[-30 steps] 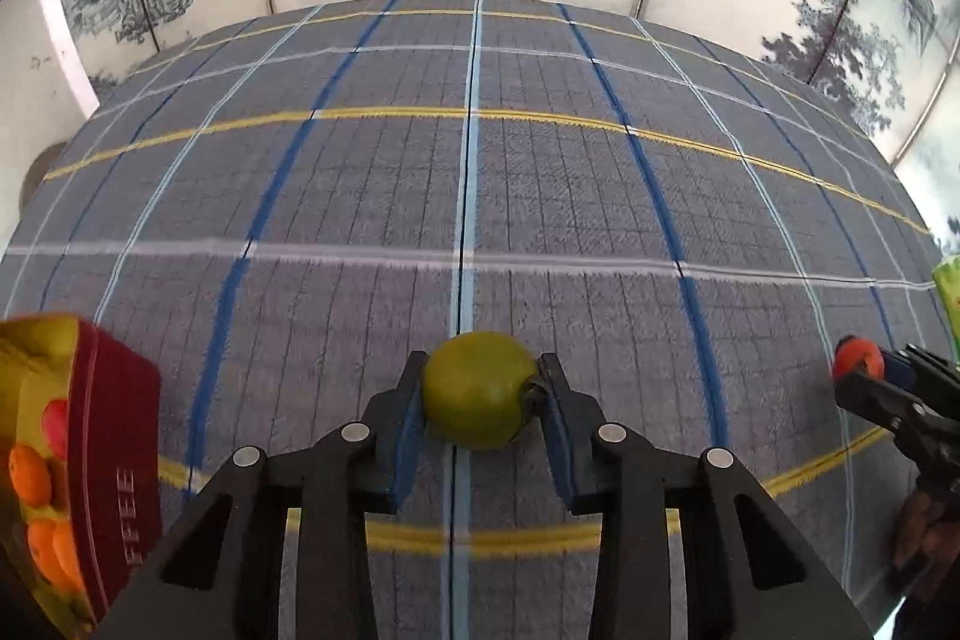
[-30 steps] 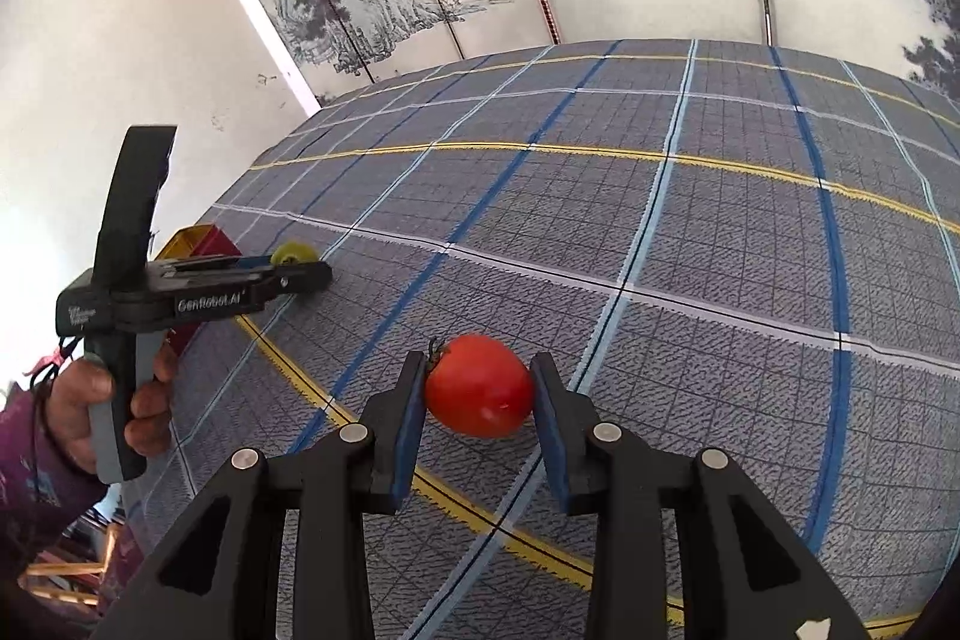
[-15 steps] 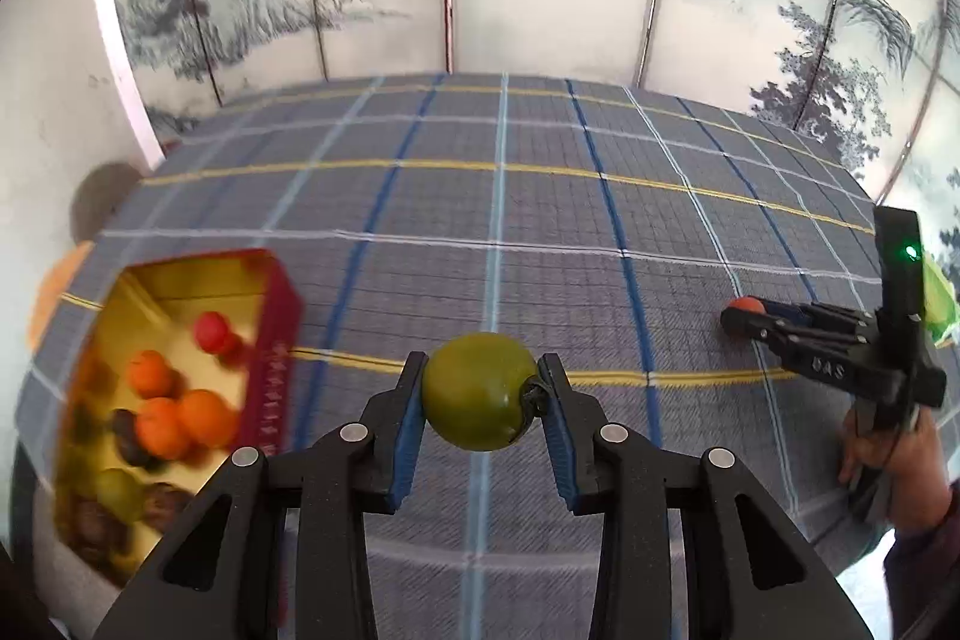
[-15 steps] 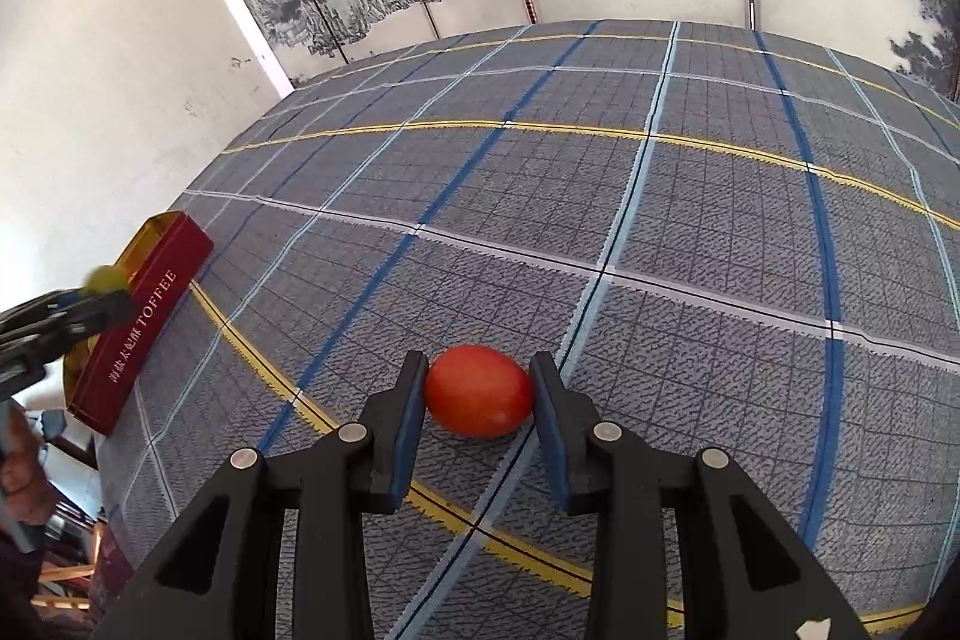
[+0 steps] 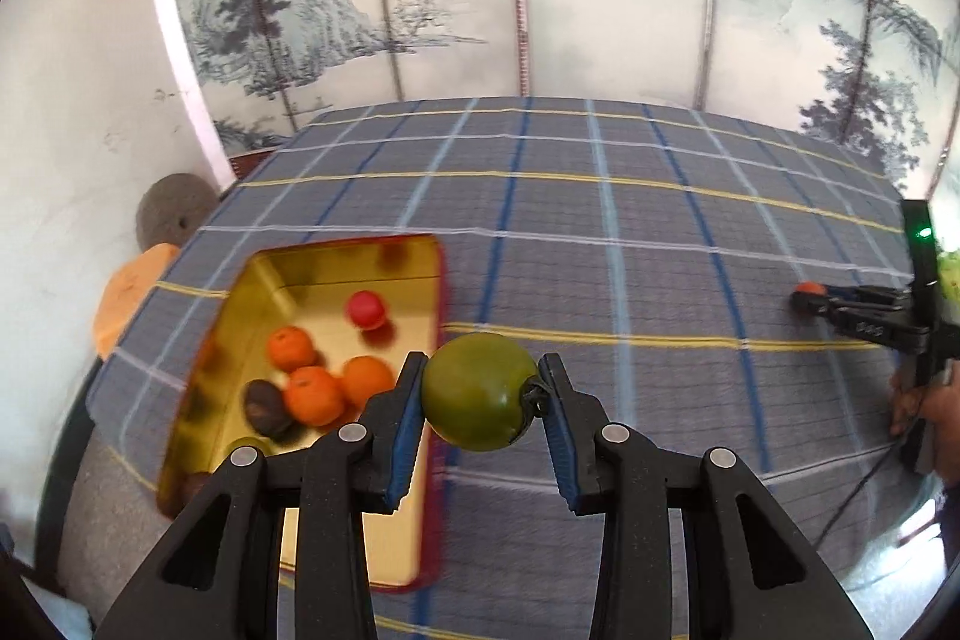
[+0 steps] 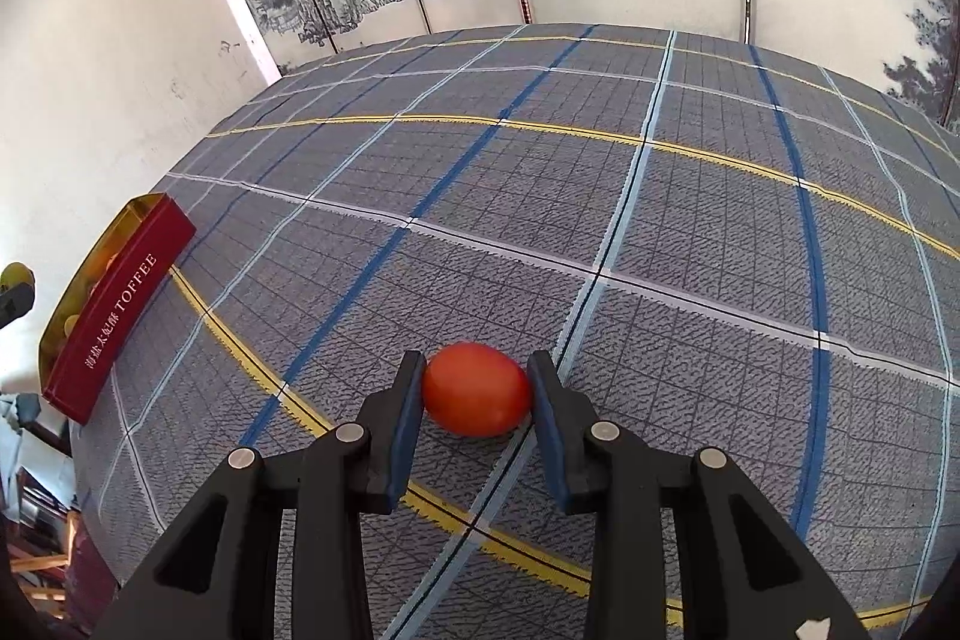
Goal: Organize fruits
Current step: 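Lower the green fruit into the tin and open the left gripper while the right gripper holds the tomato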
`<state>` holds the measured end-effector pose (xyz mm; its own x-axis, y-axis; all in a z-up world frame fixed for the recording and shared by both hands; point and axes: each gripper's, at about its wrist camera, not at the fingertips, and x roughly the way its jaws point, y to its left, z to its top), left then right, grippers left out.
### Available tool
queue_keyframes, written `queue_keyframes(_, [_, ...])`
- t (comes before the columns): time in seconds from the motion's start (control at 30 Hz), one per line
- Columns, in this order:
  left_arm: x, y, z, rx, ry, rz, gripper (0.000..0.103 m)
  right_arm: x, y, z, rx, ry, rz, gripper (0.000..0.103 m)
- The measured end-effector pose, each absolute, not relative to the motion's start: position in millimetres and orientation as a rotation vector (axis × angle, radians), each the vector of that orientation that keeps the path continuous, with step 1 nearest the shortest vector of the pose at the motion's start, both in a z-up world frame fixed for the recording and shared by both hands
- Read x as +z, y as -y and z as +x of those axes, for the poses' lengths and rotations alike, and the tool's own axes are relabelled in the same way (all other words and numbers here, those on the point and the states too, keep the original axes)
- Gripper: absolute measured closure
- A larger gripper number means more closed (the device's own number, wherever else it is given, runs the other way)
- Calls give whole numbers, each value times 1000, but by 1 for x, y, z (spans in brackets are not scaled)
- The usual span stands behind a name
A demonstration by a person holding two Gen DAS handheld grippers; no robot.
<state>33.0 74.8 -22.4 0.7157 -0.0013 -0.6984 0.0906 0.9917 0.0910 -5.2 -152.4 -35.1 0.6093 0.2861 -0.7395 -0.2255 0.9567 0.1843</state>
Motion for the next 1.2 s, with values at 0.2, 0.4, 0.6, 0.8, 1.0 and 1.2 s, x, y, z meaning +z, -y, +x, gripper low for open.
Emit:
queue_keyframes(0.2, [-39, -105, 34, 16, -803, 122, 65, -36, 150, -5, 290, -867, 65, 72])
queue_keyframes(0.4, [-57, -126, 37, 55, -842, 108, 65, -35, 150, -5, 291, -867, 66, 72])
queue_keyframes(0.6, [-70, -134, 40, 67, -877, 92, 65, -35, 150, -5, 291, -866, 67, 72])
queue_keyframes(0.8, [-75, -135, 42, 69, -889, 91, 64, -35, 150, -5, 291, -867, 66, 72])
queue_keyframes(1.0, [-78, -135, 44, 73, -898, 94, 64, -36, 150, -5, 291, -866, 65, 72])
queue_keyframes(1.2, [-80, -135, 46, 74, -905, 96, 62, -36, 151, -6, 288, -867, 59, 72])
